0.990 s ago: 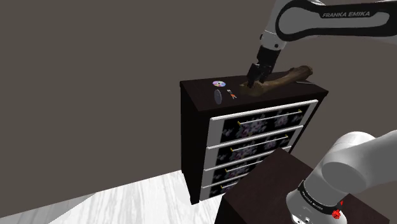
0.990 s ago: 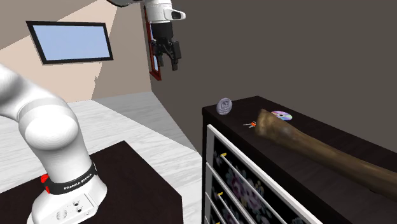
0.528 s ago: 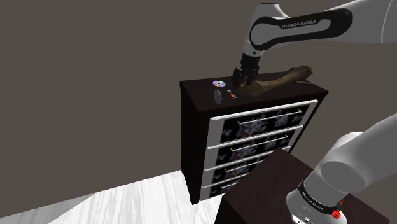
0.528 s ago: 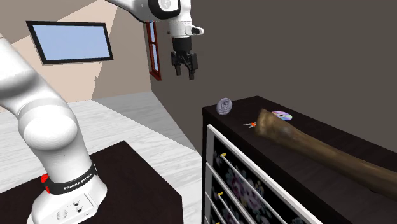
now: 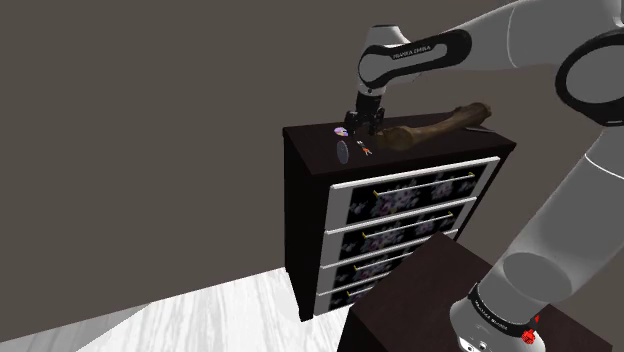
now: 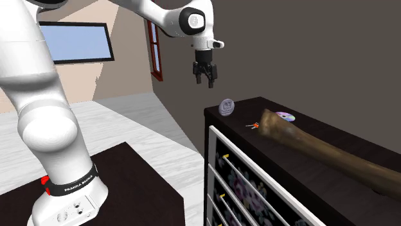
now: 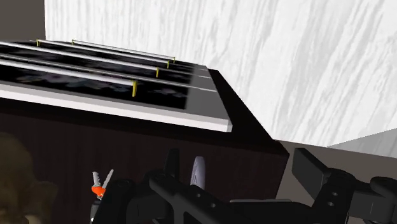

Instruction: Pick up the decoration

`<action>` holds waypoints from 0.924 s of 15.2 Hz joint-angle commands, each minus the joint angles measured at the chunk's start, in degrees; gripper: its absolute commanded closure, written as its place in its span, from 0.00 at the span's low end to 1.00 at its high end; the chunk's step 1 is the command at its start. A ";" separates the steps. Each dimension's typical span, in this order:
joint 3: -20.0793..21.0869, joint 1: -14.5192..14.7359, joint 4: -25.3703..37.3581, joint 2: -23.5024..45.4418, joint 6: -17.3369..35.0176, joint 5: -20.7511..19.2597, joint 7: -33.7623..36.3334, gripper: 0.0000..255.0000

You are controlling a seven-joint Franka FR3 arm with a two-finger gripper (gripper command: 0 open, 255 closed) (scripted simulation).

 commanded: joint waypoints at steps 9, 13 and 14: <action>-1.54 -1.53 21.87 23.68 -0.53 0.39 4.23 0.00; -1.74 -1.84 24.86 27.55 0.03 0.59 4.76 0.00; -1.73 -1.85 24.44 27.78 0.68 0.60 4.77 0.00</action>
